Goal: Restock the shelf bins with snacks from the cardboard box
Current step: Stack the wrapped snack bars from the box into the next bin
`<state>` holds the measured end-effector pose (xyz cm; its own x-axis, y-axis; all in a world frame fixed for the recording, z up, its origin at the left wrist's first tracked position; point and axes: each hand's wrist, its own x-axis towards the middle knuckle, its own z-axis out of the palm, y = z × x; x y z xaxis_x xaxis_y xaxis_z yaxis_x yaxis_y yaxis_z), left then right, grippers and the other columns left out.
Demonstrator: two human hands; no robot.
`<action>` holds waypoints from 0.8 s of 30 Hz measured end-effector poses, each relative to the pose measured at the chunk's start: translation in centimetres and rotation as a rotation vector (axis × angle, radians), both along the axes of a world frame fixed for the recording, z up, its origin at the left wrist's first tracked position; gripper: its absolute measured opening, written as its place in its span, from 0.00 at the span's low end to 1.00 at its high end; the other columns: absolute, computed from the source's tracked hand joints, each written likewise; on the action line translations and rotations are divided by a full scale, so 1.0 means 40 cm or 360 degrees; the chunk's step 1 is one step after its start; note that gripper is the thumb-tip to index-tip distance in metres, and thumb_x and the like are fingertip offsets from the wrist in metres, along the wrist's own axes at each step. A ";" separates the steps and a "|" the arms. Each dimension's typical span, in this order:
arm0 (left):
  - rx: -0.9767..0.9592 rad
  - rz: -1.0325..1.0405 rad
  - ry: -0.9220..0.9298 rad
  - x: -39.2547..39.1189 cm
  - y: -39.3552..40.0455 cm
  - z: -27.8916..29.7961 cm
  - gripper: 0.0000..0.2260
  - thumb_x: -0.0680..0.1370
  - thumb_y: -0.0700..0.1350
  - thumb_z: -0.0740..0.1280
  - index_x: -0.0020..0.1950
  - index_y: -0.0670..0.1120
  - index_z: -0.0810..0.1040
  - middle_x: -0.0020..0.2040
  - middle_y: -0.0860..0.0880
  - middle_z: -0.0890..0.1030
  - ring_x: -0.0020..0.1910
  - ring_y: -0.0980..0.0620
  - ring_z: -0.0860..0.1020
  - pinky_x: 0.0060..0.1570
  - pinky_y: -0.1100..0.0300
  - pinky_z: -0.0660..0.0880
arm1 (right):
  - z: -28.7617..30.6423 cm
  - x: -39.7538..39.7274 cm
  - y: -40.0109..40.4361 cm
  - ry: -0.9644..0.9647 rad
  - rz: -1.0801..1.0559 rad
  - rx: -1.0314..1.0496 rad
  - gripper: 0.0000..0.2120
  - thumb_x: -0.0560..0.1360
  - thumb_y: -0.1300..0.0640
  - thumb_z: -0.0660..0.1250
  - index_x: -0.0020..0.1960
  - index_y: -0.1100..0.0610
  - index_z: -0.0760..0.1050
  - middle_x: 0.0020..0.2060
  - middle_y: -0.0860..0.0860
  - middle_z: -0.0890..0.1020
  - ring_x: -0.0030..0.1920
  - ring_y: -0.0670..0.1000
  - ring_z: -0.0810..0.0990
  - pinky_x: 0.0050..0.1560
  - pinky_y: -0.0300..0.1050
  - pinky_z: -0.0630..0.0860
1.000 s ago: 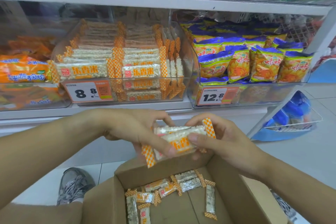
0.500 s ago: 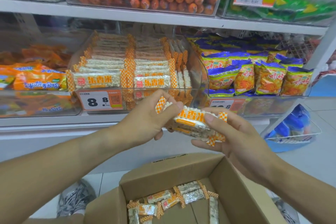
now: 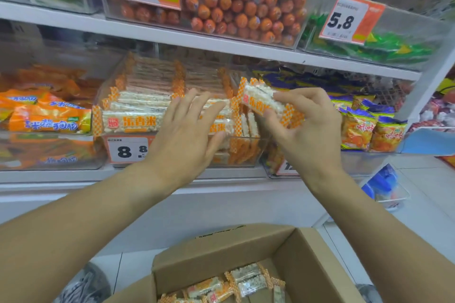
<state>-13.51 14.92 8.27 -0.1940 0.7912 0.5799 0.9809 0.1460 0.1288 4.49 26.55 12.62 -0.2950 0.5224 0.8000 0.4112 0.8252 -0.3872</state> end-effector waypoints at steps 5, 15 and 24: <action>-0.0169 0.0285 0.0264 -0.022 0.020 -0.020 0.23 0.83 0.53 0.54 0.78 0.50 0.64 0.77 0.42 0.65 0.78 0.38 0.59 0.74 0.35 0.52 | -0.005 -0.095 0.045 -0.0355 -0.0175 -0.0064 0.14 0.69 0.54 0.76 0.54 0.56 0.85 0.49 0.58 0.80 0.52 0.59 0.79 0.63 0.56 0.73; -0.0334 0.0314 0.0238 -0.034 0.027 -0.040 0.26 0.78 0.56 0.53 0.76 0.50 0.67 0.74 0.42 0.69 0.76 0.37 0.62 0.72 0.34 0.53 | -0.073 -0.099 0.110 -0.0953 -0.0263 0.0046 0.23 0.80 0.43 0.51 0.48 0.52 0.83 0.43 0.57 0.80 0.51 0.63 0.75 0.71 0.65 0.62; -0.0318 0.0311 0.0235 -0.037 0.031 -0.049 0.26 0.79 0.56 0.54 0.77 0.50 0.65 0.75 0.42 0.67 0.76 0.37 0.61 0.72 0.34 0.53 | -0.027 -0.082 0.145 -0.1432 -0.0040 0.0183 0.15 0.83 0.46 0.59 0.64 0.50 0.78 0.58 0.51 0.81 0.63 0.55 0.77 0.78 0.58 0.44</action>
<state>-14.98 16.17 6.32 -0.2788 0.8485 0.4499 0.9377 0.3417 -0.0634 1.20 32.36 11.56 -0.8233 0.4682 0.3208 0.5370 0.8256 0.1732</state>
